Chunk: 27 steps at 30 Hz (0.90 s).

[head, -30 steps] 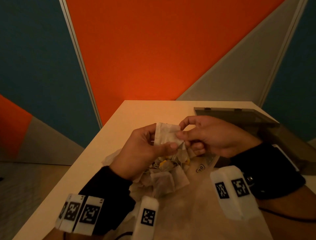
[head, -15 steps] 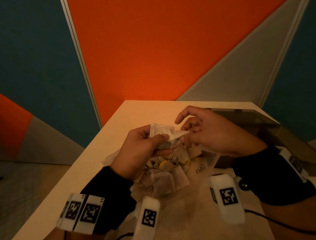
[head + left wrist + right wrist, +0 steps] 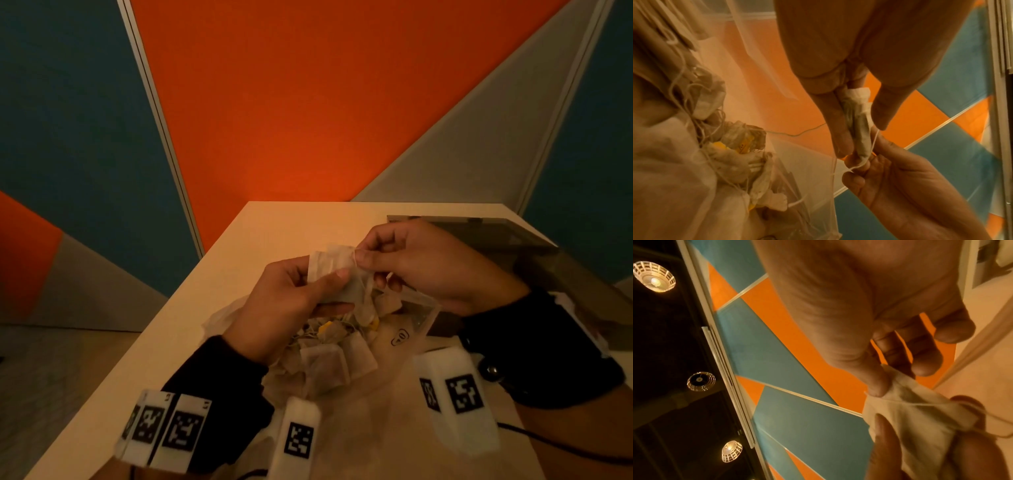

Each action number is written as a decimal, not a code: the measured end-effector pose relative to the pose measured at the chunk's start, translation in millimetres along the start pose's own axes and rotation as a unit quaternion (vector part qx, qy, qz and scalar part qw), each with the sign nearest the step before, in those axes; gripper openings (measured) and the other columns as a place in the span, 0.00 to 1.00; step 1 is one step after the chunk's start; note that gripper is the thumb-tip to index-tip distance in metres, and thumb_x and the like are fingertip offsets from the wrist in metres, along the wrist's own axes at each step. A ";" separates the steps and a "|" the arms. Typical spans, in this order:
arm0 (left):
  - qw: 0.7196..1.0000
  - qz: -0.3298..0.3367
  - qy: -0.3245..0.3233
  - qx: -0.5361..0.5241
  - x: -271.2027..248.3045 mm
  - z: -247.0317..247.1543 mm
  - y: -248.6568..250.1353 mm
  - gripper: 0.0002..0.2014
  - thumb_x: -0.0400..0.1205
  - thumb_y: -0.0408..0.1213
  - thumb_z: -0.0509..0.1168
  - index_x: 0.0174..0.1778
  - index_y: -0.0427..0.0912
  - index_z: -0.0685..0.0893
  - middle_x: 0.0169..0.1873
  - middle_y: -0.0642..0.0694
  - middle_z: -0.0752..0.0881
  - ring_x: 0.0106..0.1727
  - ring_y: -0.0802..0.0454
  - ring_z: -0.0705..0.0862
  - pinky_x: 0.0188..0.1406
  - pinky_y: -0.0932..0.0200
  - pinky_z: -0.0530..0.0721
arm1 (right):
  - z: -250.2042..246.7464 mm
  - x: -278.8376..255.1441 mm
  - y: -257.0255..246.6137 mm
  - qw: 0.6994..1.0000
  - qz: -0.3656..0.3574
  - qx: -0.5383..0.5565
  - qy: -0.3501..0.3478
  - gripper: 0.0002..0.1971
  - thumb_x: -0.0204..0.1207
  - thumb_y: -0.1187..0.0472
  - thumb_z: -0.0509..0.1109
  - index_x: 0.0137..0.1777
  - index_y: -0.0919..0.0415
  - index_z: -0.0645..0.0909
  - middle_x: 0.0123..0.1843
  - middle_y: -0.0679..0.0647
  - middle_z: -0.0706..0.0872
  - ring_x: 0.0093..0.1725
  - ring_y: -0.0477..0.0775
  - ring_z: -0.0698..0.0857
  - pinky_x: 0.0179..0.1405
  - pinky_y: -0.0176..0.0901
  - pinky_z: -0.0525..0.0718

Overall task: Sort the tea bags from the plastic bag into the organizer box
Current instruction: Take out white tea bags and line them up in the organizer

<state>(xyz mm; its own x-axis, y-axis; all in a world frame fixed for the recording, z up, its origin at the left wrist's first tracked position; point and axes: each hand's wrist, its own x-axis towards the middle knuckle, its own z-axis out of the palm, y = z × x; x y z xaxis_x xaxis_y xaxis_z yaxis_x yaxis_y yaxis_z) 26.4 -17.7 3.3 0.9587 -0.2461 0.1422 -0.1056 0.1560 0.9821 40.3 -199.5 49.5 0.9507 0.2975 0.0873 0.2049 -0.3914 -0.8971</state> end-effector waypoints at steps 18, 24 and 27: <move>0.996 0.001 -0.072 0.054 -5.2 1.3 1.4 0.10 0.82 0.26 0.64 0.54 0.27 0.88 0.45 0.34 0.91 0.42 0.47 0.92 0.41 0.58 0.90 | -13.7 7.1 7.0 0.986 -0.056 0.018 0.159 0.03 0.75 0.63 0.76 0.45 0.56 0.90 0.36 0.51 0.91 0.31 0.44 0.82 0.37 0.44 0.84; 0.995 -0.002 -0.098 0.028 -9.5 2.8 4.2 0.10 0.78 0.29 0.67 0.52 0.29 0.89 0.46 0.36 0.92 0.44 0.44 0.92 0.41 0.55 0.90 | -30.3 13.1 27.2 0.988 0.064 -0.109 0.091 0.04 0.76 0.61 0.76 0.48 0.55 0.90 0.43 0.49 0.91 0.45 0.48 0.88 0.45 0.42 0.83; 0.998 -0.014 -0.060 0.028 -5.3 2.4 2.6 0.11 0.80 0.28 0.65 0.54 0.28 0.88 0.46 0.32 0.91 0.42 0.44 0.91 0.39 0.53 0.91 | -32.7 13.6 27.0 0.967 0.115 -0.226 0.039 0.12 0.78 0.59 0.73 0.60 0.51 0.85 0.50 0.47 0.88 0.50 0.44 0.84 0.49 0.40 0.79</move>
<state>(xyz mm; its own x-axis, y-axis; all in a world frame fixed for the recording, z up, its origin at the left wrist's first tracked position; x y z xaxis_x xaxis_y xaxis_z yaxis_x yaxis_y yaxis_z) 20.4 -18.3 5.5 0.9235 -0.3623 0.1256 -0.0975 0.0951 0.9907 66.3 -234.5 40.6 0.9943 0.0976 -0.0426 0.0506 -0.7846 -0.6180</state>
